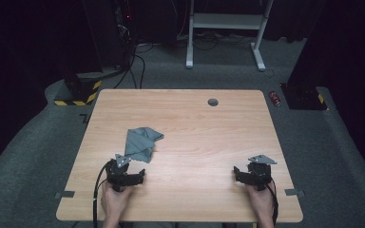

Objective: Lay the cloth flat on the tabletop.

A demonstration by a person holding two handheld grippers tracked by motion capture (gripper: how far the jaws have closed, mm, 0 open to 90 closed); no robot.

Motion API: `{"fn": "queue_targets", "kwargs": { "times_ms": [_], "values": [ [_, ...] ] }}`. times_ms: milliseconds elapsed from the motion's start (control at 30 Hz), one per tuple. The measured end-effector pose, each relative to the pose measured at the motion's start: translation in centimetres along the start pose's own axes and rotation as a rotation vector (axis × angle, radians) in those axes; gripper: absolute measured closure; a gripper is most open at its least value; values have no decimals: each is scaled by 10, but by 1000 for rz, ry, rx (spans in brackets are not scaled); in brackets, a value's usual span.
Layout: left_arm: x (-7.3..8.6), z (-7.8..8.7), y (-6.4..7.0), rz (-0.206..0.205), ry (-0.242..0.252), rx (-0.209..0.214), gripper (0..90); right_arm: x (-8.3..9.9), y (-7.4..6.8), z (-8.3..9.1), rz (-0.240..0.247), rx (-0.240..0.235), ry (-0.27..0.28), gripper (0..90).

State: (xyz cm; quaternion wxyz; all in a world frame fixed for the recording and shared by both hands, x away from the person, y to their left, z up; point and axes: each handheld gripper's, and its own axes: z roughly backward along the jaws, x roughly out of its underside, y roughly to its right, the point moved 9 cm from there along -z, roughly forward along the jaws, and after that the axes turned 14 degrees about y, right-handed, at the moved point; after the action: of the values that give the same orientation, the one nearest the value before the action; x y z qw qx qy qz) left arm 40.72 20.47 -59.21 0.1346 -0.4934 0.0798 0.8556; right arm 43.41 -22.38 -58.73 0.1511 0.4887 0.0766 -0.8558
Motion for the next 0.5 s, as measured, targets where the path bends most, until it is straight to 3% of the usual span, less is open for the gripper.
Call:
{"fn": "queue_targets", "kwargs": {
  "times_ms": [500],
  "values": [
    [0,-3,2,2,-13,-4,7,0,0,0,0,1,0,156]
  ]
}}
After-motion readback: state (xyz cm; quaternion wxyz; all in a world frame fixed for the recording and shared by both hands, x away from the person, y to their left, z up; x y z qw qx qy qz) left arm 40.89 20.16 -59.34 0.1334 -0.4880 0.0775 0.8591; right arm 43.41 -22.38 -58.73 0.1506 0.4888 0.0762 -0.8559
